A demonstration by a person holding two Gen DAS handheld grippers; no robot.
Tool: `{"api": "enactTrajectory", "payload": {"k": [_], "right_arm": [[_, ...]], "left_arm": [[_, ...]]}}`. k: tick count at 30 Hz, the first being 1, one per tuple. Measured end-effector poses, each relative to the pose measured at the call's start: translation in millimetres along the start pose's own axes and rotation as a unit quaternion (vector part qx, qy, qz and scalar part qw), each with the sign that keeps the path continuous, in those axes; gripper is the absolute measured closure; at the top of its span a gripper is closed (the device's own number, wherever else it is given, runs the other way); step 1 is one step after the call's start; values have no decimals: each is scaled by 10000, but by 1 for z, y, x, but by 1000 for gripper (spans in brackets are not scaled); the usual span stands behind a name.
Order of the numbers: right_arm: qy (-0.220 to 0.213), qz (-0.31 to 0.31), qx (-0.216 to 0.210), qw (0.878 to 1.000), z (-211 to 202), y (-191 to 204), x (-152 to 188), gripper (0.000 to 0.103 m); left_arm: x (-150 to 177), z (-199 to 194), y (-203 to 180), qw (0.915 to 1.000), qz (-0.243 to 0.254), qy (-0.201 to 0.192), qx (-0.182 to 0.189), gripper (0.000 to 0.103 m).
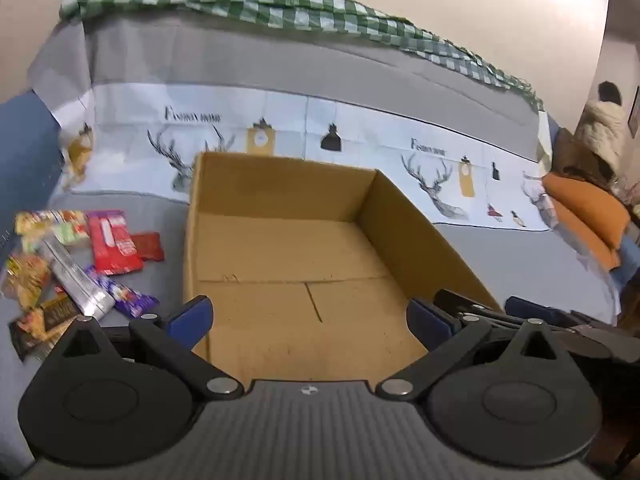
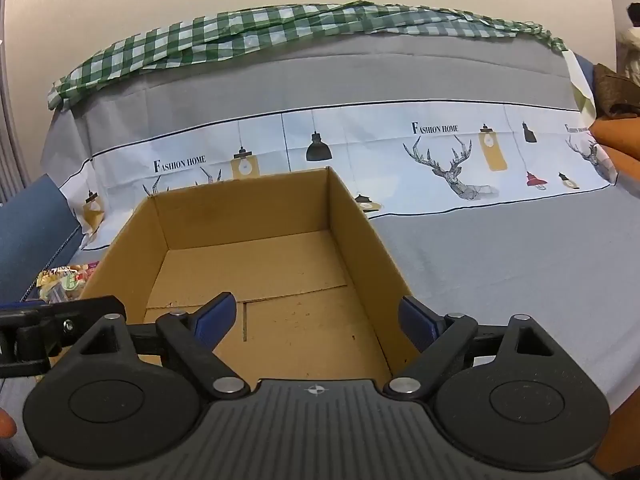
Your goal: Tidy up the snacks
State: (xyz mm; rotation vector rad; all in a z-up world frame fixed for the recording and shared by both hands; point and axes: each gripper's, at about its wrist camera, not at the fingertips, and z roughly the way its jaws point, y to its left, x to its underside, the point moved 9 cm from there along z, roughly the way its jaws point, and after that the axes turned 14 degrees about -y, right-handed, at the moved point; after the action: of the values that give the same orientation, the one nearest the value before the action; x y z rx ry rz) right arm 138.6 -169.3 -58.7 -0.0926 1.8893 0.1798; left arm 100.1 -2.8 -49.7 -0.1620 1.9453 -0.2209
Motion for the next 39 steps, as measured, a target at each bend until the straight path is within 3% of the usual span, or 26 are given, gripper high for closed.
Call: {"api": "enactTrajectory", "payload": {"k": [8,13,18,23,29,34,39], "right_arm": [[36,-52,-22,10000,3,1,1,15],[28,-26,-16,10000,1,0,1,25],[-108,4,-81,9999,-2,3,-4,28],[-124,-13,-185,9998,-3,7,-3,29],[-83,12,-218,9997,-2,7,-3,28],[39,101,-235,9997,-2,7,-1,28],[-69,-8,-214,9997,-2,10,-4,29]], "left_arm": [[5,-2,-8,9996,125,43,245,0],[3,-4,-2,9995,-39,-33,306,0],[-2,-7,-2,9991,-34,-179,375,1],[-2,-9,-6,9986,17,-201,496,10],[2,-6,-8,9982,-2,-91,593,30],[2,-9,-9,9973,16,-116,730,57],[-2,-13,-13,9941,237,-54,1058,60]]}}
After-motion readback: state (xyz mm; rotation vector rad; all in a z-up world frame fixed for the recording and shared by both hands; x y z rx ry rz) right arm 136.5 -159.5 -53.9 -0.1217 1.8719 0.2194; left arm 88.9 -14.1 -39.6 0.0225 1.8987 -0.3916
